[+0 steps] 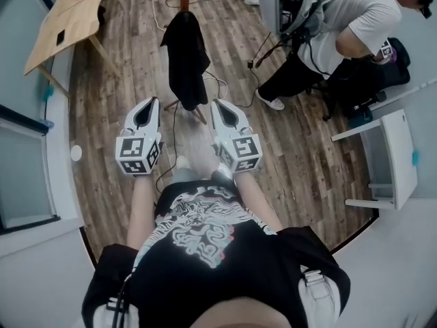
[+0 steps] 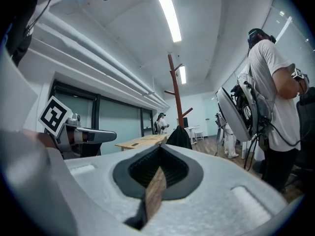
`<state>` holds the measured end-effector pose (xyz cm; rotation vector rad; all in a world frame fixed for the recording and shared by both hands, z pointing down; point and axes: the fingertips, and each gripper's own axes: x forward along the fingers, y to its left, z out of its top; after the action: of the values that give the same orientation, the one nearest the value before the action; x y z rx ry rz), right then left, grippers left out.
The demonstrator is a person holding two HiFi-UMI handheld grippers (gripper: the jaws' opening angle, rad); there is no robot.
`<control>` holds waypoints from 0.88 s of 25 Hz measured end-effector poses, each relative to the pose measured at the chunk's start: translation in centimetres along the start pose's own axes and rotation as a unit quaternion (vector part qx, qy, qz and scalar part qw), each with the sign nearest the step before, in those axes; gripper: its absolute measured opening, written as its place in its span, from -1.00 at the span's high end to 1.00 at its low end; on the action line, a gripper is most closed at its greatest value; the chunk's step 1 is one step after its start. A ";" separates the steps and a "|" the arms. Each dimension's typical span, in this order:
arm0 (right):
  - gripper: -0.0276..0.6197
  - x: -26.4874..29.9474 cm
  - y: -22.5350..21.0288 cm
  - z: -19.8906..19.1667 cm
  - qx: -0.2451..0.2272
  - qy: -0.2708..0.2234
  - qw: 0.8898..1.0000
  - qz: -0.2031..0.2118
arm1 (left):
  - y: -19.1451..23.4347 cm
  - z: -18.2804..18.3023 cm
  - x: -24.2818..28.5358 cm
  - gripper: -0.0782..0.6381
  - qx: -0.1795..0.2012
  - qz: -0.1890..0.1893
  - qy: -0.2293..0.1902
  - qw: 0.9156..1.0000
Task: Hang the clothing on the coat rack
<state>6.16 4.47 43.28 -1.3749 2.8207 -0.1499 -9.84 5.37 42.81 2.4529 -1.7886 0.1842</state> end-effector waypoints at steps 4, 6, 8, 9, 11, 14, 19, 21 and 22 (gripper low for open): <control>0.92 0.3 -0.5 0.3 0.004 -0.005 1.000 -0.001 | -0.2 0.0 0.1 0.81 0.005 -0.002 0.002 1.000; 0.92 0.5 -0.4 0.5 0.004 -0.012 1.000 0.005 | -0.2 0.2 0.2 0.81 0.008 -0.003 -0.001 1.000; 0.92 0.7 0.1 0.7 0.005 -0.021 1.000 0.016 | 0.1 0.2 0.4 0.81 0.008 -0.001 -0.001 1.000; 0.92 0.9 0.3 0.7 0.003 -0.022 1.000 0.021 | 0.2 0.1 0.6 0.81 0.008 0.000 0.001 1.000; 0.92 1.0 0.4 0.5 -0.002 -0.017 1.000 0.024 | 0.1 -0.1 1.1 0.81 0.008 -0.001 0.005 1.000; 0.92 1.2 -0.2 0.2 -0.005 -0.011 1.000 0.020 | -0.4 0.1 1.9 0.81 0.013 -0.006 0.005 1.000; 0.92 1.7 -1.7 -0.2 -0.022 0.005 1.000 0.014 | -0.6 0.4 2.8 0.81 0.015 -0.008 0.001 1.000; 0.92 1.8 -2.5 -0.2 -0.015 0.005 1.000 0.006 | -0.7 0.5 3.1 0.81 0.015 -0.010 0.000 1.000; 0.92 1.8 -2.8 -0.2 -0.011 0.004 1.000 0.003 | -0.7 0.4 3.2 0.81 0.015 -0.009 0.000 1.000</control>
<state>7.22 1.37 43.82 -1.3735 2.8420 -0.1243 -8.20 2.46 42.87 2.4888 -1.7748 0.2113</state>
